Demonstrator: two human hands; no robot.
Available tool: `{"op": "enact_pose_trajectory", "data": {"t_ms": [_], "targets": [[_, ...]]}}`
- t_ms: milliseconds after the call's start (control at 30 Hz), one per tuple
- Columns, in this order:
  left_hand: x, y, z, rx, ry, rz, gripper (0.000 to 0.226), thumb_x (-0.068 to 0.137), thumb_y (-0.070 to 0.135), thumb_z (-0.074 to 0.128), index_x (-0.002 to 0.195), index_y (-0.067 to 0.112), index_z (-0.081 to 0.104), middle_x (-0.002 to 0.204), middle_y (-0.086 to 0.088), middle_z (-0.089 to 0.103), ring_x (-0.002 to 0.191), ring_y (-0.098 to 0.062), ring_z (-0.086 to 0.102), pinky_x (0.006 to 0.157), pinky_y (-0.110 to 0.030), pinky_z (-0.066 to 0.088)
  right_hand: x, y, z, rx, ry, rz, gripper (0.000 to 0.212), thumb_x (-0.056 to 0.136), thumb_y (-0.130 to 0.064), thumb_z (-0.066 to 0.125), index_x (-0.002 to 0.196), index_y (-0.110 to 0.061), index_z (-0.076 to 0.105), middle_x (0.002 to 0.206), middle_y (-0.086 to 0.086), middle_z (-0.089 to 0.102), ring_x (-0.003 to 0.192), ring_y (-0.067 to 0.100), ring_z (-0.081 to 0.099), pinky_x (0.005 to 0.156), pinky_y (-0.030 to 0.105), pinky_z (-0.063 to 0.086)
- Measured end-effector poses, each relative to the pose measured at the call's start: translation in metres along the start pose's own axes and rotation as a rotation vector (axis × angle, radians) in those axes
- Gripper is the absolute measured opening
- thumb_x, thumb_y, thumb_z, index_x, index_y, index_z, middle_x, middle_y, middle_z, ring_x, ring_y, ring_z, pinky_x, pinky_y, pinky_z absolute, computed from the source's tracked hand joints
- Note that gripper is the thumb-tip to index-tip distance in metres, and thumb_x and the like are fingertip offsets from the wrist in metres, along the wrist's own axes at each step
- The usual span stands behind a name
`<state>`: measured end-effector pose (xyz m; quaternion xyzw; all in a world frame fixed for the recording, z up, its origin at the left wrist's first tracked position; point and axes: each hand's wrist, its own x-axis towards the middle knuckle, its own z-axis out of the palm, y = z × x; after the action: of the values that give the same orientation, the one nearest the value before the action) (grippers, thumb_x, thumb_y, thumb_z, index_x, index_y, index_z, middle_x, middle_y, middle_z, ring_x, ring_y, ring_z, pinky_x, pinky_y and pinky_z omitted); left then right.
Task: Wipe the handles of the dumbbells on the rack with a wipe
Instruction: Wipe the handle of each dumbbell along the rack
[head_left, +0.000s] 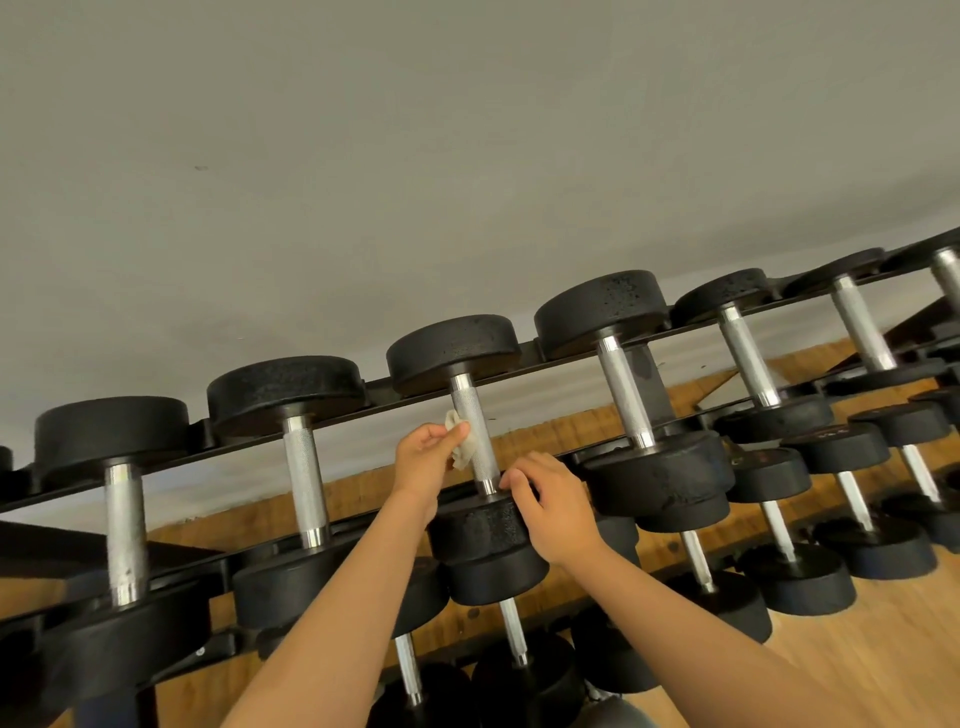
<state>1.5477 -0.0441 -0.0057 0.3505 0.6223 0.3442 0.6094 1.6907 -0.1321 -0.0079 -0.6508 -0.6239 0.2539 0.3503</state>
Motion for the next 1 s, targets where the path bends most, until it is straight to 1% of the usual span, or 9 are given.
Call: {"op": "enact_pose_trajectory", "data": {"t_ms": [100, 167, 233, 300, 400, 500, 567, 700, 1000], "targets": [[0.001, 0.001, -0.002, -0.067, -0.047, -0.063, 0.016, 0.084, 0.021, 0.073, 0.088, 0.008, 0.064, 0.102, -0.012, 0.070, 0.099, -0.025, 0.066, 0.093, -0.039, 0.054, 0.001, 0.000, 0.000, 0.000, -0.002, 0.000, 0.042, 0.094, -0.039, 0.032, 0.080, -0.015, 0.064, 0.078, -0.005, 0.058, 0.081, 0.009, 0.053, 0.077, 0.031, 0.044], [0.002, 0.000, -0.006, -0.041, -0.060, -0.065, 0.016, 0.083, 0.017, 0.074, 0.088, 0.006, 0.064, 0.100, -0.013, 0.070, 0.096, -0.024, 0.068, 0.089, -0.036, 0.056, 0.001, 0.000, 0.000, -0.002, 0.001, -0.001, 0.042, 0.094, -0.038, 0.032, 0.080, -0.015, 0.064, 0.078, -0.005, 0.058, 0.081, 0.009, 0.053, 0.077, 0.032, 0.044], [0.002, 0.001, -0.009, -0.005, -0.024, -0.042, 0.012, 0.082, 0.012, 0.075, 0.083, 0.007, 0.064, 0.093, -0.013, 0.070, 0.090, -0.023, 0.068, 0.085, -0.034, 0.056, 0.001, 0.001, 0.001, -0.001, 0.000, -0.001, 0.041, 0.094, -0.037, 0.032, 0.080, -0.016, 0.064, 0.078, -0.005, 0.058, 0.081, 0.009, 0.053, 0.076, 0.034, 0.045], [0.006, 0.003, -0.008, -0.014, 0.020, -0.028, 0.011, 0.081, 0.011, 0.076, 0.080, 0.009, 0.065, 0.089, -0.010, 0.070, 0.090, -0.025, 0.066, 0.087, -0.037, 0.055, 0.001, 0.001, 0.000, 0.006, 0.001, -0.003, 0.041, 0.094, -0.037, 0.032, 0.080, -0.016, 0.064, 0.077, -0.005, 0.058, 0.080, 0.010, 0.053, 0.075, 0.034, 0.045], [0.011, 0.013, 0.001, -0.106, 0.054, -0.033, 0.012, 0.081, 0.014, 0.077, 0.083, 0.011, 0.066, 0.095, -0.010, 0.070, 0.094, -0.024, 0.066, 0.094, -0.039, 0.053, 0.001, 0.000, -0.001, 0.003, 0.002, -0.012, 0.041, 0.094, -0.037, 0.032, 0.079, -0.015, 0.064, 0.077, -0.005, 0.057, 0.079, 0.010, 0.053, 0.074, 0.034, 0.045], [0.014, 0.016, 0.008, -0.157, 0.071, -0.036, 0.016, 0.080, 0.018, 0.078, 0.088, 0.011, 0.065, 0.100, -0.010, 0.070, 0.098, -0.023, 0.066, 0.090, -0.035, 0.054, 0.001, 0.001, -0.001, 0.000, -0.004, -0.010, 0.041, 0.094, -0.037, 0.031, 0.080, -0.016, 0.064, 0.078, -0.006, 0.058, 0.080, 0.009, 0.053, 0.075, 0.032, 0.045], [0.008, 0.012, 0.007, -0.148, 0.079, -0.039, 0.017, 0.080, 0.020, 0.077, 0.086, 0.012, 0.064, 0.099, -0.008, 0.070, 0.097, -0.020, 0.065, 0.086, -0.030, 0.052, 0.002, 0.002, 0.000, -0.003, -0.005, -0.008, 0.041, 0.094, -0.038, 0.031, 0.081, -0.018, 0.064, 0.078, -0.008, 0.057, 0.080, 0.008, 0.053, 0.075, 0.032, 0.046], [-0.001, 0.002, 0.006, -0.155, 0.118, -0.025, 0.014, 0.083, 0.016, 0.075, 0.076, 0.013, 0.062, 0.092, -0.006, 0.069, 0.092, -0.019, 0.064, 0.088, -0.033, 0.053, 0.001, 0.003, 0.001, 0.004, -0.004, -0.010, 0.039, 0.094, -0.038, 0.032, 0.081, -0.019, 0.064, 0.079, -0.009, 0.057, 0.080, 0.007, 0.053, 0.075, 0.032, 0.046], [0.010, 0.024, 0.019, -0.213, 0.208, 0.020, 0.012, 0.082, 0.017, 0.076, 0.080, 0.014, 0.064, 0.092, -0.003, 0.069, 0.093, -0.018, 0.063, 0.089, -0.032, 0.051, 0.001, 0.003, 0.001, 0.006, 0.007, -0.022, 0.040, 0.095, -0.036, 0.031, 0.081, -0.017, 0.064, 0.078, -0.008, 0.057, 0.080, 0.009, 0.053, 0.074, 0.032, 0.046]]}}
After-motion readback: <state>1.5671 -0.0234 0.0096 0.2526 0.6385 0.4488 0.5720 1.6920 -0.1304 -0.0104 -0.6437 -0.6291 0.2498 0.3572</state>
